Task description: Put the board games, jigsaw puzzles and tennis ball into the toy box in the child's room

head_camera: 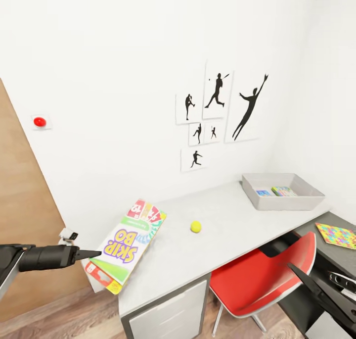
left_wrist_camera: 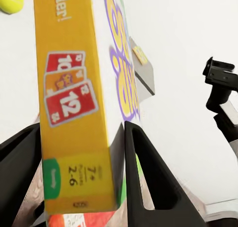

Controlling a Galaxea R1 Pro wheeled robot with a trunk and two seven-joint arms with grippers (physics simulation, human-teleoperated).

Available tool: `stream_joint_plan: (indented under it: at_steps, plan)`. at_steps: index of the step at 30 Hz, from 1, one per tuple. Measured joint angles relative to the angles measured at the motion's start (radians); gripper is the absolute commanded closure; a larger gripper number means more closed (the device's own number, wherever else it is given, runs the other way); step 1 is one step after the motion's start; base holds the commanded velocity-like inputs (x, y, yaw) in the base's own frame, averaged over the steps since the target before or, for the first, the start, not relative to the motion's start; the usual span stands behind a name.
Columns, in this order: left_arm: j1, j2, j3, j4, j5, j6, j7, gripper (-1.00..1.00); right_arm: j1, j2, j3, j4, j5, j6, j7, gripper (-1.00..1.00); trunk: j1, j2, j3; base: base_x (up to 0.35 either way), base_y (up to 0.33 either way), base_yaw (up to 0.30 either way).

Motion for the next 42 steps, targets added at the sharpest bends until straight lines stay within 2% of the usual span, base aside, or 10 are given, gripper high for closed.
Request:
stream_joint_plan:
  at_steps: [1,3,6,8,11,14,24,32,42]
  plan:
    - [0.001,0.004,0.0,-0.004,0.002,0.0,0.0,1.0,0.0,0.0,-0.004,0.0,0.0,0.0,0.001,-1.0,0.0,0.0,0.001,0.0,0.0,-0.185]
    - [0.005,0.025,0.001,-0.022,0.034,0.0,0.0,1.0,0.002,0.0,-0.025,0.0,0.0,0.0,0.019,-1.0,0.0,0.0,0.004,0.0,0.0,-0.186]
    - [0.007,0.034,0.001,-0.029,0.072,0.0,0.0,1.0,0.004,0.0,-0.04,0.002,0.0,0.0,0.045,-1.0,0.0,0.0,0.009,0.0,0.0,-0.186]
    - [0.008,0.038,0.001,-0.031,0.085,0.0,0.0,1.0,0.004,0.0,-0.047,0.005,0.0,0.0,0.055,-1.0,0.0,0.0,0.012,0.0,0.0,-0.187]
    - [0.01,0.049,0.0,-0.033,0.104,0.0,0.0,1.0,0.007,0.0,-0.08,0.009,0.0,0.001,0.073,-1.0,0.0,0.0,0.016,0.0,0.0,-0.187]
    - [0.01,0.054,-0.001,-0.033,0.109,0.0,0.0,1.0,0.007,0.0,-0.093,0.012,0.001,0.002,0.079,-1.0,0.0,0.0,0.02,0.0,0.0,-0.187]
    - [0.012,0.057,0.003,-0.034,0.113,0.0,0.0,1.0,0.007,-0.001,-0.103,0.015,0.0,0.005,0.081,-1.0,0.0,-0.001,0.033,0.0,-0.031,-0.166]
    - [0.013,0.057,0.005,-0.033,0.114,0.0,0.0,1.0,0.007,-0.002,-0.107,0.016,0.0,0.007,0.081,-1.0,0.0,-0.001,0.035,0.0,-0.255,-0.049]
    - [0.013,0.057,0.005,-0.033,0.113,0.0,0.0,1.0,0.007,-0.004,-0.107,0.018,-0.002,0.008,0.078,-1.0,0.0,-0.001,0.035,0.019,-0.287,-0.245]
